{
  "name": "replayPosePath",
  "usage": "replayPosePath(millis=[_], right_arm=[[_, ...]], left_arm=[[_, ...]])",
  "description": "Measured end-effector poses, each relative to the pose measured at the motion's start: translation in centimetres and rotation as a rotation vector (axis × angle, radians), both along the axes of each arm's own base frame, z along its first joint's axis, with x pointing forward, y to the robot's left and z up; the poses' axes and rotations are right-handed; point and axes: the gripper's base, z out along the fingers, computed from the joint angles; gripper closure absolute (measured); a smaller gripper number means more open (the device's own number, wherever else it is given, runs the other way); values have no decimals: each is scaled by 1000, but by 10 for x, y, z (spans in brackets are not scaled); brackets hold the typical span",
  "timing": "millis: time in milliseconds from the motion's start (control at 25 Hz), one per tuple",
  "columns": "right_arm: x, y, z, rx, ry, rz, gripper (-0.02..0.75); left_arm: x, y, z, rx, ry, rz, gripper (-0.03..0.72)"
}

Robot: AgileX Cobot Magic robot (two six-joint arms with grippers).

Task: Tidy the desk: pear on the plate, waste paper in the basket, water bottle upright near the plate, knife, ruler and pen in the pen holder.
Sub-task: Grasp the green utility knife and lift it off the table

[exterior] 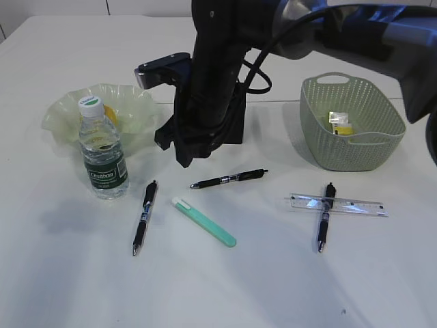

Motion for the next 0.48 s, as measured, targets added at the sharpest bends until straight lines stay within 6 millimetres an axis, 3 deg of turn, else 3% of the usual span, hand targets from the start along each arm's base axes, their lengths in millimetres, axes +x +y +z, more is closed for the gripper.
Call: replayPosePath(millis=[480], right_arm=[[-15, 33, -49, -94, 59, 59, 445]], left_arm=[[0, 0, 0, 0, 0, 0, 161]])
